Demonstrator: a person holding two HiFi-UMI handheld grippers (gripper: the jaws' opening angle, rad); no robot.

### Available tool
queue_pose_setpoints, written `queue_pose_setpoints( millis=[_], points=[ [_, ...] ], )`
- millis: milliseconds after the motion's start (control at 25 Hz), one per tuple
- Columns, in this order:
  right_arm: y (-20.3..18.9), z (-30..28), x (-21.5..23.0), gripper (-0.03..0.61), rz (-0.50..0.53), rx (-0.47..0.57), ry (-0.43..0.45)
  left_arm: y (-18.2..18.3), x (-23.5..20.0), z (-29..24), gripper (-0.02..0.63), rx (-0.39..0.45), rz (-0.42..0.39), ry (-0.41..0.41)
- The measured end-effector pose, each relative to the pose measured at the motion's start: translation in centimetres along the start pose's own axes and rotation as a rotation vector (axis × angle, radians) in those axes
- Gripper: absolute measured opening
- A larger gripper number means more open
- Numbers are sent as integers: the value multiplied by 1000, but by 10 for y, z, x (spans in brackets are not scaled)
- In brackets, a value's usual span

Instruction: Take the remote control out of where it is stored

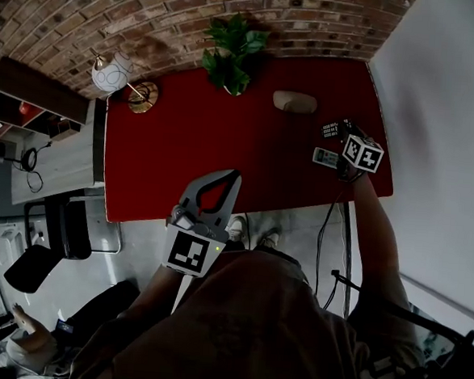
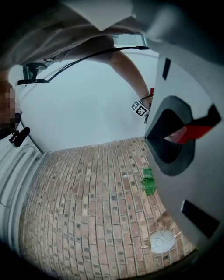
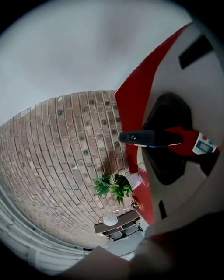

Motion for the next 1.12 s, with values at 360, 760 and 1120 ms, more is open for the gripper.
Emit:
queue_pose_setpoints(
  millis=[360, 760, 1120],
  points=[
    [-28, -16, 12, 95, -201, -14, -32, -5, 2, 1, 11, -20, 3, 4],
    [-47, -15, 54, 153, -238, -56, -150, -6, 3, -4, 11, -28, 5, 2],
    [-59, -10, 74, 261, -51, -161, -271, -9, 2, -4, 11, -35, 2, 14]
  ],
)
Point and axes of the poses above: the fingertips, and each gripper's own axes: z backward along the fingers, x to its right, y out of its top, the point moved 4 cm from there along z, backward along the fingers, and after that the axes turned 8 degrees about -y, right-handed, at the moved point
